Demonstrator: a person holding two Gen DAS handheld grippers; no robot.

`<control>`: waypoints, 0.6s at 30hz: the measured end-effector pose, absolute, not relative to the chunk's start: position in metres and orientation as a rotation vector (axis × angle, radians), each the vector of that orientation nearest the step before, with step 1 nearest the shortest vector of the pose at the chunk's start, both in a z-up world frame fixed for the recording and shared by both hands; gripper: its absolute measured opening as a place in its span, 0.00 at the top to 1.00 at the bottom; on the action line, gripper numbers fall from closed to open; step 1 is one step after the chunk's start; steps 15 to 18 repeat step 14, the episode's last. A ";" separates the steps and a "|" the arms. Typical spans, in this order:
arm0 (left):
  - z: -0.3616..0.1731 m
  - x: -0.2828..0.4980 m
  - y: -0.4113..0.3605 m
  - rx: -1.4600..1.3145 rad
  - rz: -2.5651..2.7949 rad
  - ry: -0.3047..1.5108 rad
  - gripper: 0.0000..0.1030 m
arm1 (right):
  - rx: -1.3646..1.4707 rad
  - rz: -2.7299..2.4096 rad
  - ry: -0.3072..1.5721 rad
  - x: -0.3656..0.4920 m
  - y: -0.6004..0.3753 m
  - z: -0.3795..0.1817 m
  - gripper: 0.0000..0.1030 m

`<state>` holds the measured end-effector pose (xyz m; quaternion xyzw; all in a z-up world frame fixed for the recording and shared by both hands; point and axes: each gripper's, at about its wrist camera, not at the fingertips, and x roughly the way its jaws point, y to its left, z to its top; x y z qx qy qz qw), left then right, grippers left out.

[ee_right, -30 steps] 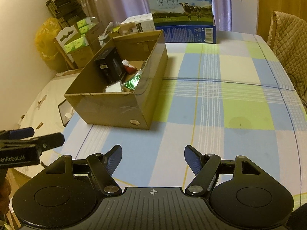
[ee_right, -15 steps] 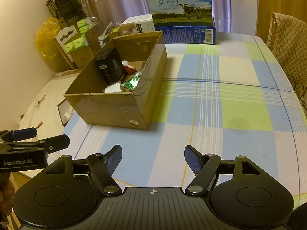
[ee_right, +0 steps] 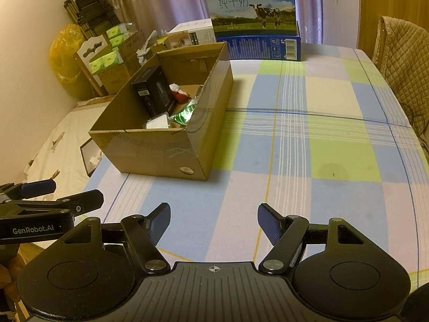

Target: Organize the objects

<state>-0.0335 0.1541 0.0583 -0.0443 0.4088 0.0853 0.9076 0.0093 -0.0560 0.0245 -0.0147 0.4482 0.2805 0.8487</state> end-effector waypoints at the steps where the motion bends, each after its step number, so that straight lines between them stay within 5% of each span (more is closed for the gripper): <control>1: 0.058 -0.033 0.154 -0.092 0.175 0.844 0.01 | -0.030 0.591 0.945 0.009 -0.056 0.024 0.33; 18: 0.058 -0.031 0.153 -0.112 0.166 0.823 0.01 | -0.029 0.585 0.947 0.010 -0.057 0.023 0.33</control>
